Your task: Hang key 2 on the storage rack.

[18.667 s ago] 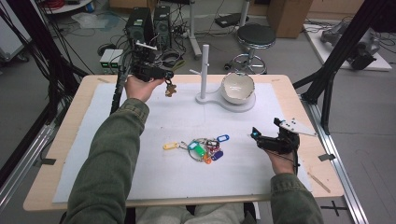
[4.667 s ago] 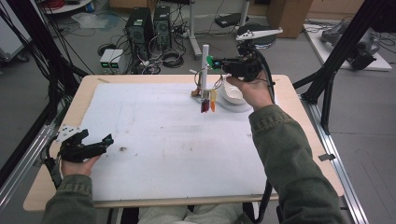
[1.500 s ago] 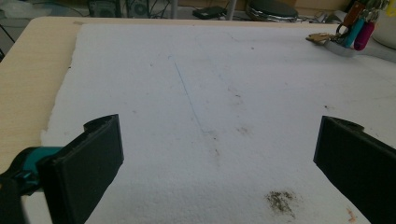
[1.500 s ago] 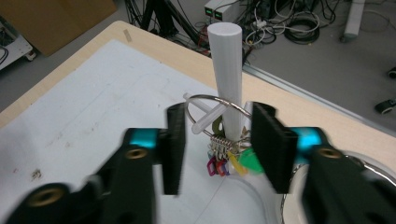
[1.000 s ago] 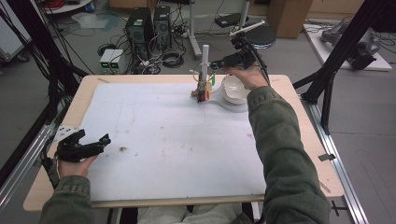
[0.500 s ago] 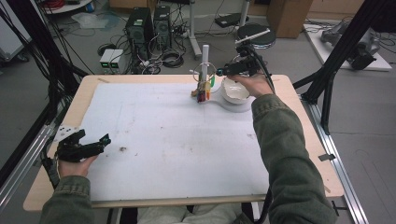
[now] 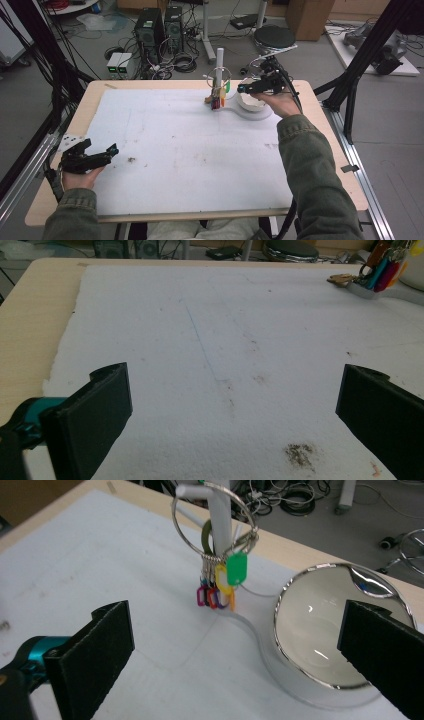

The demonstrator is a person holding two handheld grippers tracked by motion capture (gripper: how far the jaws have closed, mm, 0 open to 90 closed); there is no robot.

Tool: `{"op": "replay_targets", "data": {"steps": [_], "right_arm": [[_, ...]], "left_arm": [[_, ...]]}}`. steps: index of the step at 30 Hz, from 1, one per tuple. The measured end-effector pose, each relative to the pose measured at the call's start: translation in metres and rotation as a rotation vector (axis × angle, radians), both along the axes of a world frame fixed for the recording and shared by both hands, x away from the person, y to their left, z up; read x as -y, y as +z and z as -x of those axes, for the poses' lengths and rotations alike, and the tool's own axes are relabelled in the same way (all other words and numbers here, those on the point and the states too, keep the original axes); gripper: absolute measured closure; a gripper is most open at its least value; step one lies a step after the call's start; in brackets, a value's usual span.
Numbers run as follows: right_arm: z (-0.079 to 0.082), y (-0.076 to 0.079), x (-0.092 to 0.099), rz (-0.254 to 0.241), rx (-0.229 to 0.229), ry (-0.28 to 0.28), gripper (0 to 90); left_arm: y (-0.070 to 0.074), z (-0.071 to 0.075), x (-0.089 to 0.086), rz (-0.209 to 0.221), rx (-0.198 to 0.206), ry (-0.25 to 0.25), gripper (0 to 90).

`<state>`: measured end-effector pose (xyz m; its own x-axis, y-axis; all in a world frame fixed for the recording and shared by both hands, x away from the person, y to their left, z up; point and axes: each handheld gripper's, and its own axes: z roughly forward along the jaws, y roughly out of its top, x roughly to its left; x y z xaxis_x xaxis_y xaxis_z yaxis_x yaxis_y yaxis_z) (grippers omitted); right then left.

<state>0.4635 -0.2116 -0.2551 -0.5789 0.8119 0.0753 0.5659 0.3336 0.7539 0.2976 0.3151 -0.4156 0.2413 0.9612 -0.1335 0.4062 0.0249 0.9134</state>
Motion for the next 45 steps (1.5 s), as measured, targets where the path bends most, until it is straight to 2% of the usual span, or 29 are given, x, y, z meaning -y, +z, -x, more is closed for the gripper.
{"op": "replay_targets", "data": {"steps": [5,7,12,18,22,26,34,38,45], "right_arm": [[0.011,-0.007,0.010,0.001,0.009,-0.003,0.6],[0.014,-0.011,0.012,0.017,0.011,-0.009,0.6],[0.021,-0.021,0.023,0.010,0.024,-0.010,0.5],[0.031,-0.033,0.031,-0.027,0.018,-0.001,0.5],[0.038,-0.041,0.033,-0.012,0.020,-0.002,0.5],[0.044,-0.050,0.037,-0.006,0.044,-0.002,0.5],[0.054,-0.070,0.048,-0.025,0.056,-0.012,0.6],[0.061,-0.080,0.055,-0.069,0.050,0.003,0.6],[0.070,-0.097,0.065,-0.060,0.063,-0.011,0.5]], "left_arm": [[0.000,0.000,0.000,-0.005,-0.002,-0.004,1.9],[0.000,0.000,0.000,-0.004,-0.002,-0.003,1.9],[0.000,0.000,0.000,-0.003,-0.003,-0.003,1.9],[0.000,0.001,0.000,-0.005,-0.006,-0.006,1.9],[0.000,0.001,0.000,-0.004,-0.005,-0.007,1.9],[0.000,0.002,0.000,-0.007,-0.007,-0.007,1.9],[0.000,0.002,0.000,-0.006,-0.006,-0.006,1.9],[0.000,0.002,0.000,-0.005,-0.005,-0.005,1.9],[0.000,0.002,0.001,-0.006,-0.008,-0.007,1.9]]}}
